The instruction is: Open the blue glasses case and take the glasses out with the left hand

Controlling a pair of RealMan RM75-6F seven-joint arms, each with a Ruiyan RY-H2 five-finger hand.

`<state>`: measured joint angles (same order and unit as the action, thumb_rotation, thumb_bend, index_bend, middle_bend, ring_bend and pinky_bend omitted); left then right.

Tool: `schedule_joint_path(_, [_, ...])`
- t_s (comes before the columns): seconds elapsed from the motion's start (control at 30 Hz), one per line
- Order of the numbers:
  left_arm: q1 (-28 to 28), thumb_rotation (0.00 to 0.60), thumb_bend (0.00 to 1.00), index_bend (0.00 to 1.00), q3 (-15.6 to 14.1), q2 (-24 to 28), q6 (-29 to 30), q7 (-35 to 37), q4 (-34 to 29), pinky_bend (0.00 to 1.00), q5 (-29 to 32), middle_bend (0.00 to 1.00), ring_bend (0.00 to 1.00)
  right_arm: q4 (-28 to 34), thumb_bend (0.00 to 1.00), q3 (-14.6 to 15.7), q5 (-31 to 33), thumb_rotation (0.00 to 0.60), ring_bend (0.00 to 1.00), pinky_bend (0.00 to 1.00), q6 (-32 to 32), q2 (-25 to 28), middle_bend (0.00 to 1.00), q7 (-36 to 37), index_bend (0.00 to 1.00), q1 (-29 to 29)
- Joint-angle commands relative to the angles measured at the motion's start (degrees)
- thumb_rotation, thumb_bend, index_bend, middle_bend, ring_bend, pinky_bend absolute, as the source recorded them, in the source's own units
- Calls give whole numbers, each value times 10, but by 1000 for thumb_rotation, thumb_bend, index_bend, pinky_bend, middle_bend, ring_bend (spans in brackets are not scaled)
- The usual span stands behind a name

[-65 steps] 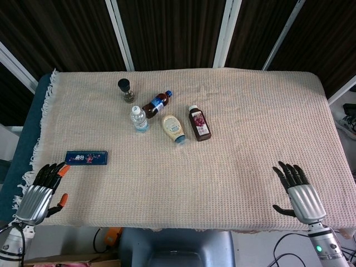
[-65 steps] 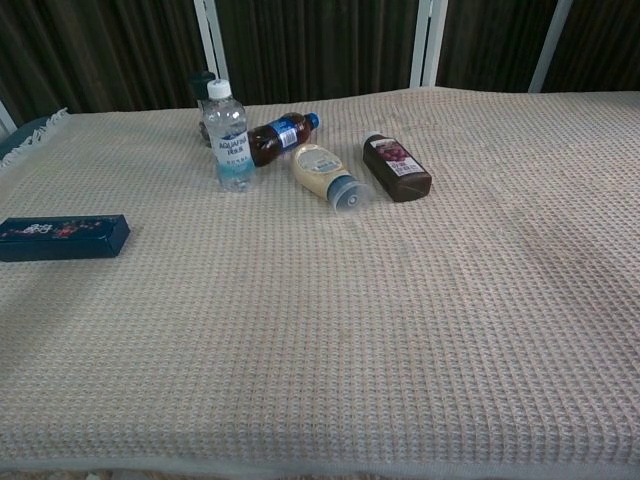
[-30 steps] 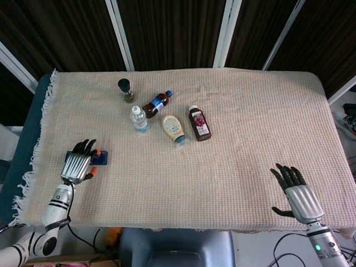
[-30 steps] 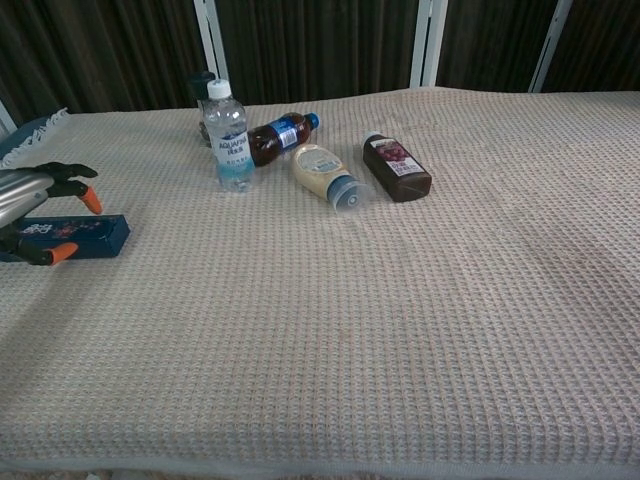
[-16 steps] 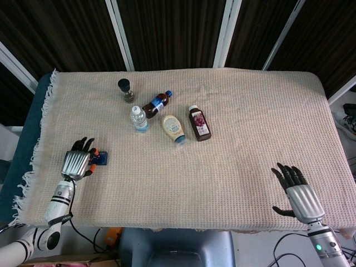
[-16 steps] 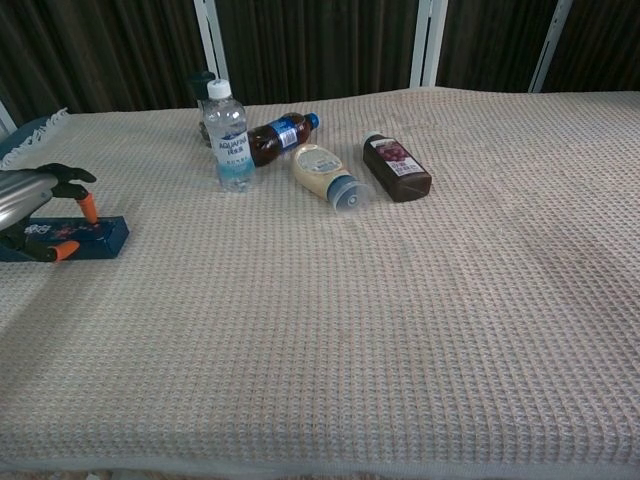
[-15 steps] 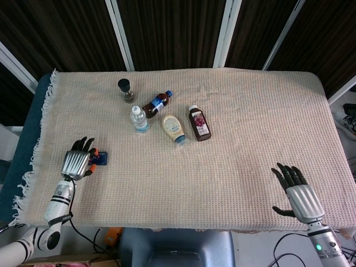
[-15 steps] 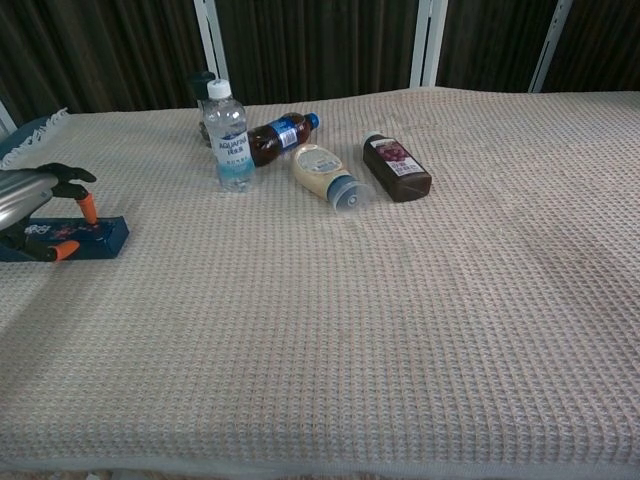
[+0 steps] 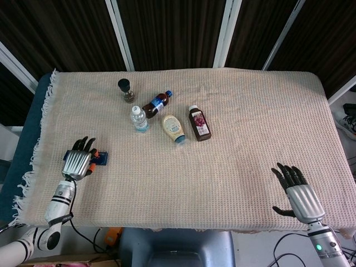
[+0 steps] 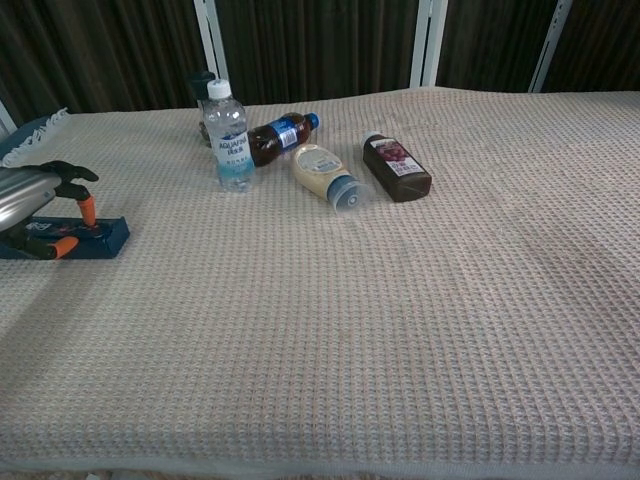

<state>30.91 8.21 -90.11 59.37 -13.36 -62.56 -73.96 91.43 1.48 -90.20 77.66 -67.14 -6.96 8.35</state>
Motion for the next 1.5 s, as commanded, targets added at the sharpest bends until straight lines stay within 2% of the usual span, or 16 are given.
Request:
schedule_joint_path(0.03, [1, 600, 501, 499, 1, 0, 8, 8, -2, 142, -6, 103, 37, 0, 187, 0, 0, 600, 0, 0, 0, 0, 0, 0, 0, 0])
schedule_joint_path(0.23, [14, 600, 494, 499, 18, -10, 14, 20, 16, 156, -2, 123, 55, 0, 187, 0, 0, 600, 0, 0, 1, 1, 0, 2, 0, 0])
schedule_joint_path(0.4, [45, 600, 474, 470, 41, -38, -17, 20, 65, 162, 20, 137, 64, 0, 187, -1, 1, 600, 0, 0, 3, 2, 0, 2, 0, -1])
schedule_joint_path(0.47, [57, 600, 463, 423, 47, -49, -34, 17, 86, 163, 31, 136, 64, 0, 187, -2, 2, 600, 0, 0, 3, 2, 0, 2, 0, -1])
schedule_joint_path(0.63, [80, 600, 413, 108, 59, -65, -68, 14, 114, 158, 54, 103, 49, -1, 188, -5, 7, 600, 0, 0, 0, 2, 0, 2, 0, 0])
schedule_joint_path(0.73, [80, 600, 397, 49, 60, -63, -59, 28, 115, 155, 50, 84, 35, -1, 187, -5, 9, 600, 0, 0, -1, 3, 0, 3, 0, 1])
schedule_joint_path(0.8, [76, 600, 404, 77, 59, -53, -53, 36, 106, 155, 47, 77, 32, 0, 187, -5, 8, 600, 0, 0, -1, 4, 0, 4, 0, 1])
schedule_joint_path(0.93, [61, 600, 482, 302, 51, -9, -47, 49, 50, 152, 42, 77, 27, 0, 188, -3, 6, 600, 0, 0, -2, 4, 0, 4, 0, 1])
schedule_joint_path(1.03, [46, 600, 573, 366, 38, 34, -46, 52, -2, 148, 35, 80, 19, 1, 188, -1, 2, 600, 0, 0, -3, 3, 0, 5, 0, 2])
schedule_joint_path(1.23, [23, 600, 643, 365, 10, 101, -74, 23, -72, 125, 58, 67, 0, 3, 188, 3, -5, 600, 0, 0, -4, 3, 0, 8, 0, 3])
schedule_joint_path(1.5, [7, 600, 662, 340, -13, 104, -93, 44, -44, 112, 68, 55, 0, 5, 188, 7, -10, 600, 0, 0, -8, 2, 0, 7, 0, 4])
